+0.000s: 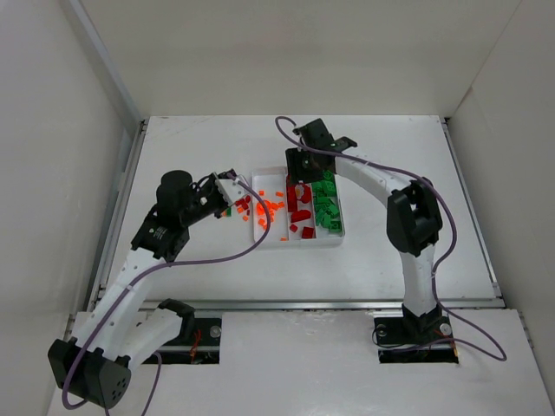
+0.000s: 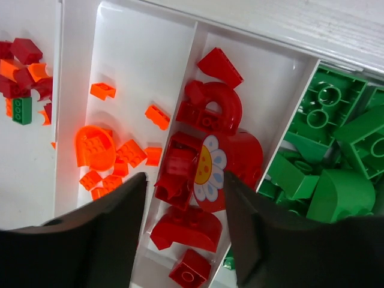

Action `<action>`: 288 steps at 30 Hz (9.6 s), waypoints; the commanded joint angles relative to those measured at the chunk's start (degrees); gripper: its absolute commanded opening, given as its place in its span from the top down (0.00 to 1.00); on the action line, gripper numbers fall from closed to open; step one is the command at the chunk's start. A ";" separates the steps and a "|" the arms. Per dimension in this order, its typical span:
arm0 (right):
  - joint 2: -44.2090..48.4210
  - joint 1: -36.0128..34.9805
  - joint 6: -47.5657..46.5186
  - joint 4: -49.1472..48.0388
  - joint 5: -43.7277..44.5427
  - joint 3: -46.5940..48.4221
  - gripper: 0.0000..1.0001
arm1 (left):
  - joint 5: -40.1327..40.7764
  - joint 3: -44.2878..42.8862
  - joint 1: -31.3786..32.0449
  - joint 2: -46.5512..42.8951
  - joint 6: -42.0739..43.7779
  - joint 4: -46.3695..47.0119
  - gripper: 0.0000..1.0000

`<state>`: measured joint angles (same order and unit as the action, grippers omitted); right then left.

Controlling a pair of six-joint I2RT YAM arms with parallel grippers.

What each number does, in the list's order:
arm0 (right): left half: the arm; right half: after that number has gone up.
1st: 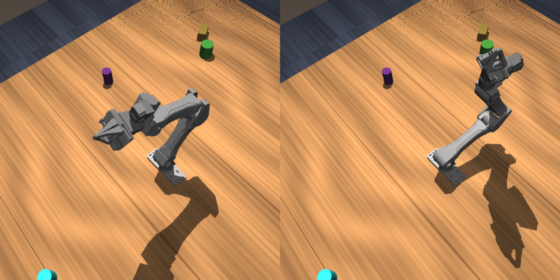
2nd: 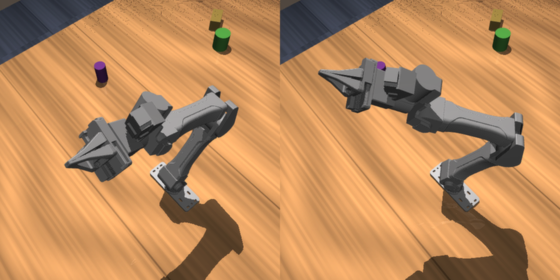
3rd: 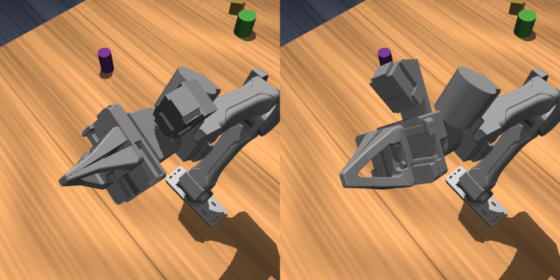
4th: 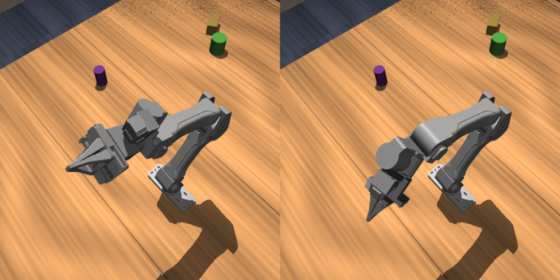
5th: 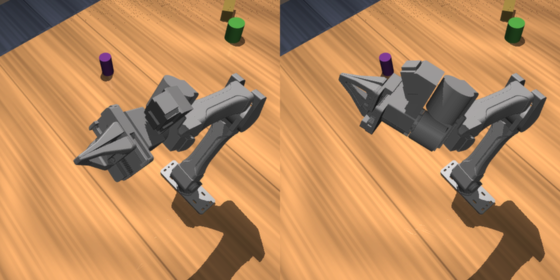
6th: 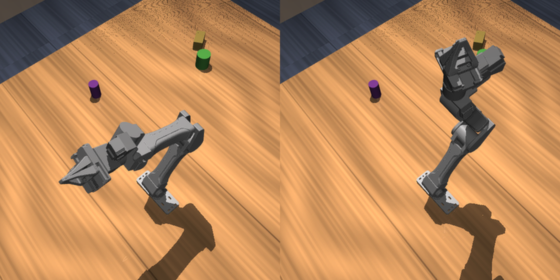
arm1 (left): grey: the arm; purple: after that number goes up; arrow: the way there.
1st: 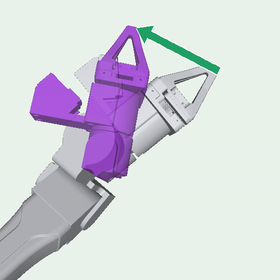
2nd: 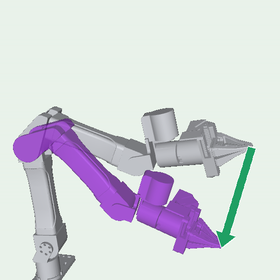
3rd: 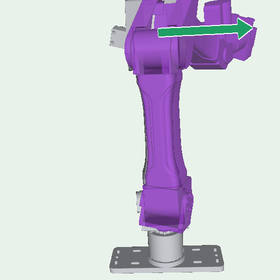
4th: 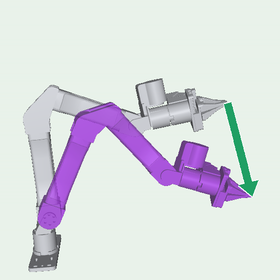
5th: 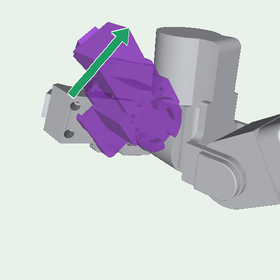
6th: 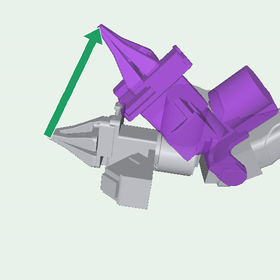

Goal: Sort the legos into containers by color

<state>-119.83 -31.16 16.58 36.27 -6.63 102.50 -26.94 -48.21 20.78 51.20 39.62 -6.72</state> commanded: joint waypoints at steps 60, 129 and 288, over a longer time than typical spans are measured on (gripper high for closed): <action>18.59 12.88 -4.71 -6.83 0.83 -13.21 0.32 | -11.91 -20.71 15.35 45.06 24.55 -6.74 0.28; 9.71 8.39 -6.91 -1.38 3.03 -1.51 0.30 | 9.18 -7.43 -9.79 47.24 -19.05 -2.16 0.78; -1.63 13.05 -16.31 11.63 -12.88 16.95 0.47 | -7.70 -19.37 -6.54 51.00 66.98 -34.49 0.71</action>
<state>-120.75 -18.72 1.02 46.94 -19.94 116.86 -32.84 -63.83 14.46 99.42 96.92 -29.98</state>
